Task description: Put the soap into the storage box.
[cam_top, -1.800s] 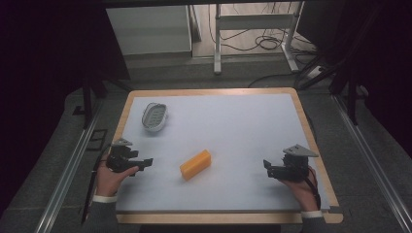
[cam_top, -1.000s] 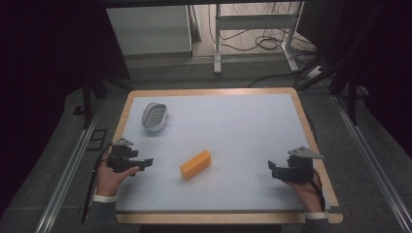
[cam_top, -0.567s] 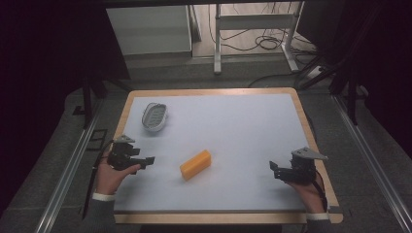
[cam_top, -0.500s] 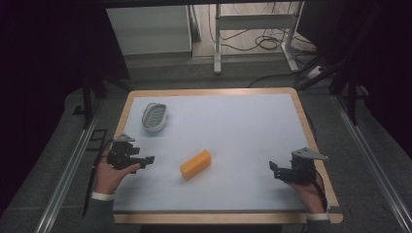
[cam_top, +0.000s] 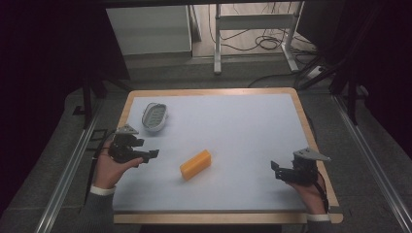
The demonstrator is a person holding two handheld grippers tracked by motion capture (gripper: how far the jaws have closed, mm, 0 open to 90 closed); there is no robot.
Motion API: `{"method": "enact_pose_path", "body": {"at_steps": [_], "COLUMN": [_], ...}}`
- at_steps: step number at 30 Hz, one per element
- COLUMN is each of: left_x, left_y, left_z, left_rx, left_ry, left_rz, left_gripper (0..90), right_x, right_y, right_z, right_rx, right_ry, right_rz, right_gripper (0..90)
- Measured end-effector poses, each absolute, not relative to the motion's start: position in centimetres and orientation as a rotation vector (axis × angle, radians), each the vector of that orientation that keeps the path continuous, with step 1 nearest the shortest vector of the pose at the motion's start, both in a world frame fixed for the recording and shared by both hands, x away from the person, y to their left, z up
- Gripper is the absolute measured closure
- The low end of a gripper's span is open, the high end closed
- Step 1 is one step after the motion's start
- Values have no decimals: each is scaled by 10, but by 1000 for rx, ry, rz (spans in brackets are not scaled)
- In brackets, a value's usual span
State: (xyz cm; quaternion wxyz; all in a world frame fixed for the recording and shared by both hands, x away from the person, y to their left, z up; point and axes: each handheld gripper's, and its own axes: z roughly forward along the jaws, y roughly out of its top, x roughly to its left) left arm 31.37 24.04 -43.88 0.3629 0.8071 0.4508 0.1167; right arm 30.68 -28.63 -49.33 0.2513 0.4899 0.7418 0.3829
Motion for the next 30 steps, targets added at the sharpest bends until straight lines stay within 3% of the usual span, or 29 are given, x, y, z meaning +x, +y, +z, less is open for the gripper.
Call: {"method": "enact_pose_path", "body": {"at_steps": [30], "left_x": [313], "left_y": [182], "left_z": [-419], "left_rx": [2189], "left_ry": [979], "left_rz": [292], "left_gripper": [229], "right_x": [307], "right_y": [-288], "right_z": [-496], "right_rx": [1331], "right_ry": [2012], "right_rz": [1017], "right_gripper": [72]}}
